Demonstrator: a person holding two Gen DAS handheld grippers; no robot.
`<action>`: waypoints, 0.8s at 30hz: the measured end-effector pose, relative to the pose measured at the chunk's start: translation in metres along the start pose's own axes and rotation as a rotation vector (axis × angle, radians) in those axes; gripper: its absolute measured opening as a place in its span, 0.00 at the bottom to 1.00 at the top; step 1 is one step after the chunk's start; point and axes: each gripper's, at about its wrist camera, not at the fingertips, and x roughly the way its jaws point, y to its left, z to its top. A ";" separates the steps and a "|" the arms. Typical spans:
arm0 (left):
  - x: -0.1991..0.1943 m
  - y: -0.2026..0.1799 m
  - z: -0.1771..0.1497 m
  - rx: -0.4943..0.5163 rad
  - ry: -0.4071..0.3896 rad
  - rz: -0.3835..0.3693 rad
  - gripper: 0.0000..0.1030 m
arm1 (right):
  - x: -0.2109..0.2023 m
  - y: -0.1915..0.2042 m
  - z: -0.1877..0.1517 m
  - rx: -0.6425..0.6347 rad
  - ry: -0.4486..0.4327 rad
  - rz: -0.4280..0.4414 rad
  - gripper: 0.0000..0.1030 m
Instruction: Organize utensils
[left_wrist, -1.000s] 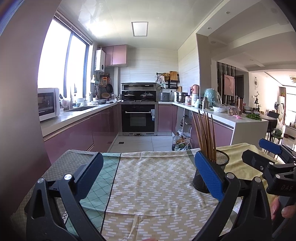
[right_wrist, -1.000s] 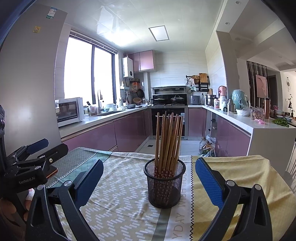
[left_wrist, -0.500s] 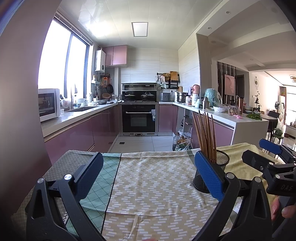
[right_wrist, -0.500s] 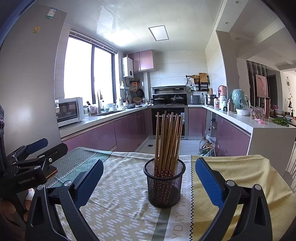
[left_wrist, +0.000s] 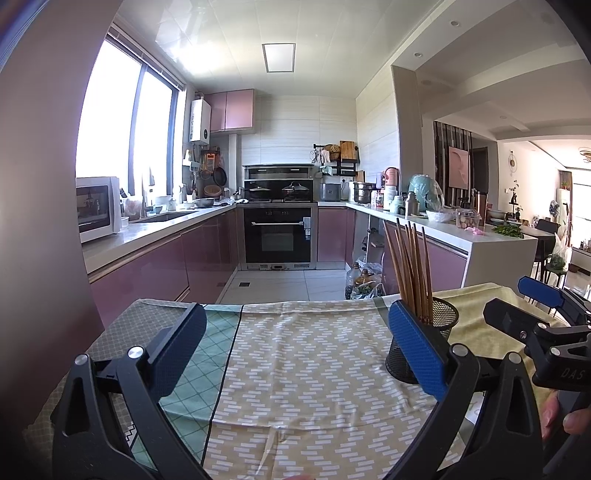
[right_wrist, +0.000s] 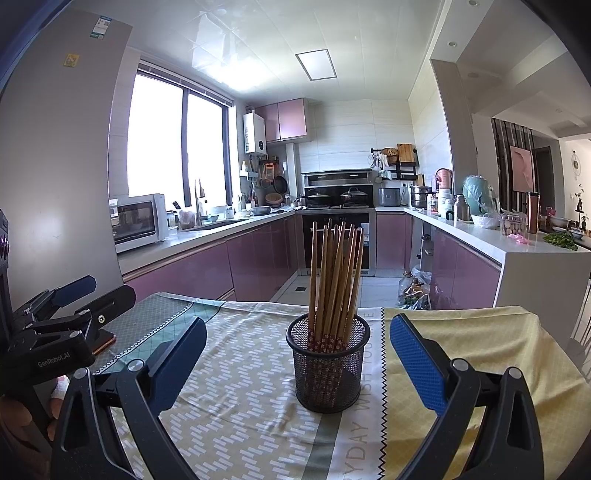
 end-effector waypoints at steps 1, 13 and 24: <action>0.000 0.000 0.000 0.001 0.001 0.000 0.94 | 0.000 0.000 0.000 0.001 0.000 0.000 0.93; 0.000 0.001 0.000 0.002 0.002 0.002 0.94 | -0.001 -0.001 -0.001 0.004 0.000 0.000 0.93; -0.001 0.001 0.000 0.002 0.000 0.005 0.94 | -0.001 -0.001 -0.001 0.004 -0.001 0.001 0.93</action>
